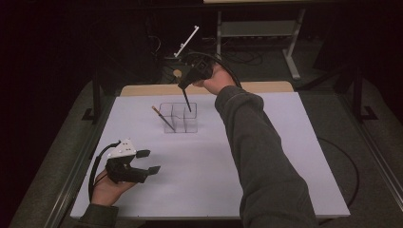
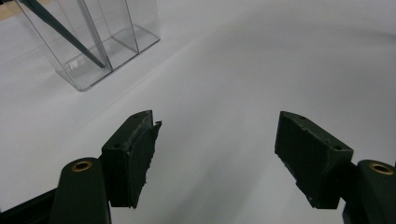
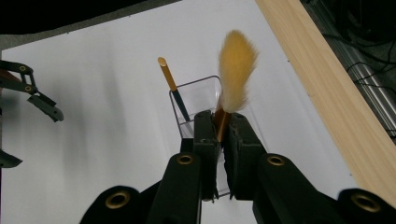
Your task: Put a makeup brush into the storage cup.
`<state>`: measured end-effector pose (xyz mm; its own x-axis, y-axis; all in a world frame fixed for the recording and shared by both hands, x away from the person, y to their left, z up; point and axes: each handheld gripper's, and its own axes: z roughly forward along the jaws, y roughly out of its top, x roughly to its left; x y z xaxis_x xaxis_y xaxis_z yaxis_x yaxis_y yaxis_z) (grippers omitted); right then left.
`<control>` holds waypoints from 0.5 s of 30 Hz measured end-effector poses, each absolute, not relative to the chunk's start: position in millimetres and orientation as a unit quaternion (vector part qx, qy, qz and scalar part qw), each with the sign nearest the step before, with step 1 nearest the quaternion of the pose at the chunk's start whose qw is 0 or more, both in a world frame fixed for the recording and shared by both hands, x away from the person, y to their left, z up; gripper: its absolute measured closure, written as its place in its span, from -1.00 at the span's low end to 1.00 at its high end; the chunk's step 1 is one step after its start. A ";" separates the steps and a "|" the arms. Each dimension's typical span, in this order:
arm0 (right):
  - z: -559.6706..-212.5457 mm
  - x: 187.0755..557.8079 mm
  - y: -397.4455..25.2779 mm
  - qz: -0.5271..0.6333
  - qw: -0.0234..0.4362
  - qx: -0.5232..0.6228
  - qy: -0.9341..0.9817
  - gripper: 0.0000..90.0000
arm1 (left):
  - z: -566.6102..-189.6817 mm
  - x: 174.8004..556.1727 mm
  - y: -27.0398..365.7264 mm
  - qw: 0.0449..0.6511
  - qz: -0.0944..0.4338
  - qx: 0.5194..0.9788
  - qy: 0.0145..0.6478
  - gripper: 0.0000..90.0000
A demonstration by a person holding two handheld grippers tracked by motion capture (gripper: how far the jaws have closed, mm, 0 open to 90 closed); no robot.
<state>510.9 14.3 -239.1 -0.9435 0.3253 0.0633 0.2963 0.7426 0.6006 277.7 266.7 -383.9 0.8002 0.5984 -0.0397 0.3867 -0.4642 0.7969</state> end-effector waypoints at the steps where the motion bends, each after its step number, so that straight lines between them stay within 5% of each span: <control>1: -240.5 511.8 14.8 0.317 0.022 0.168 0.933 0.84 | -384.1 277.8 266.9 0.428 0.124 0.847 0.290 -0.37; 15: -248.8 517.5 16.8 0.312 0.026 0.182 0.932 0.84 | -384.3 277.2 263.8 0.422 0.122 0.851 0.288 -0.40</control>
